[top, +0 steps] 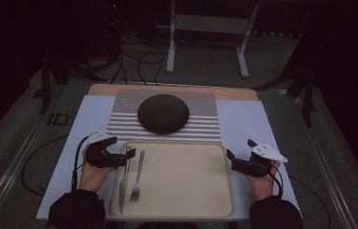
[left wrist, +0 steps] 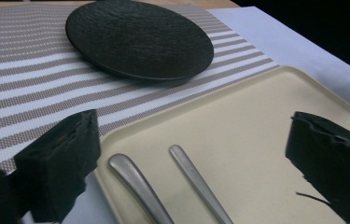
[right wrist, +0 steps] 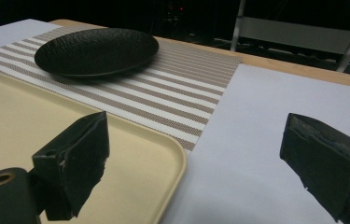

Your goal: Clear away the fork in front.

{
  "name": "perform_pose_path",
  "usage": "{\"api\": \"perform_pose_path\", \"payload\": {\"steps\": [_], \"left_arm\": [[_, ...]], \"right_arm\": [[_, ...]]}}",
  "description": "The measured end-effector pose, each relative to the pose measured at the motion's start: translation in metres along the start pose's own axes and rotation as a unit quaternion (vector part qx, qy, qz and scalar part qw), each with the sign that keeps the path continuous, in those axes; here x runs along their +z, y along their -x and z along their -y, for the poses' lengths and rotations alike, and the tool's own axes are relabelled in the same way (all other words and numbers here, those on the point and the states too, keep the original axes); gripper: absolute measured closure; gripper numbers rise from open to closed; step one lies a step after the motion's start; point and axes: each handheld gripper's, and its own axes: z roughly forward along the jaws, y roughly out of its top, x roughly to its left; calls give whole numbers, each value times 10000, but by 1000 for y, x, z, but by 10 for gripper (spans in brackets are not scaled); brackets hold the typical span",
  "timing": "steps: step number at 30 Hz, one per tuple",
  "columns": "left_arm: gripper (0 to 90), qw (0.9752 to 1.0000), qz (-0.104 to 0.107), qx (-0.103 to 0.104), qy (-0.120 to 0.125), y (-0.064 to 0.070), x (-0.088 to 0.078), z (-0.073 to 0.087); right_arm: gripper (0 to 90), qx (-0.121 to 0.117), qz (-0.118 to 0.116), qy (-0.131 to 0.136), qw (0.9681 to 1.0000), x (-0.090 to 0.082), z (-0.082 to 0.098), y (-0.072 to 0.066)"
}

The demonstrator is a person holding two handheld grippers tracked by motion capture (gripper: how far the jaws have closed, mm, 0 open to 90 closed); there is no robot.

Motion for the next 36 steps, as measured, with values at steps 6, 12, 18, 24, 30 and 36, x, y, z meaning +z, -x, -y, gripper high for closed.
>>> {"api": "perform_pose_path", "payload": {"steps": [6, 12, 18, 24, 30, 36], "left_arm": [[1, 9999, -39, -27, 164, 0, -3, -2], [1, 9994, -104, 1, 341, 0, -7, -6], [1, 9989, -168, 64, 424, 0, -9, -8], [1, 9978, -318, 132, 558, 1, -11, -11], [1, 9961, -481, 272, 694, -1, -12, -15], [1, 9947, -578, 476, 704, -1, -11, -20]], "right_arm": [[85, 23, 4, 13, 10000, -1, 0, 0], [85, 12, -11, 15, 10000, -1, 0, 0], [85, 3, -51, 9, 10000, -1, 0, -1], [85, -16, -109, 37, 9999, -1, 0, -1], [85, -22, -177, 97, 9998, -2, 0, -2], [85, -22, -211, 83, 9997, -3, 0, -2]]}}
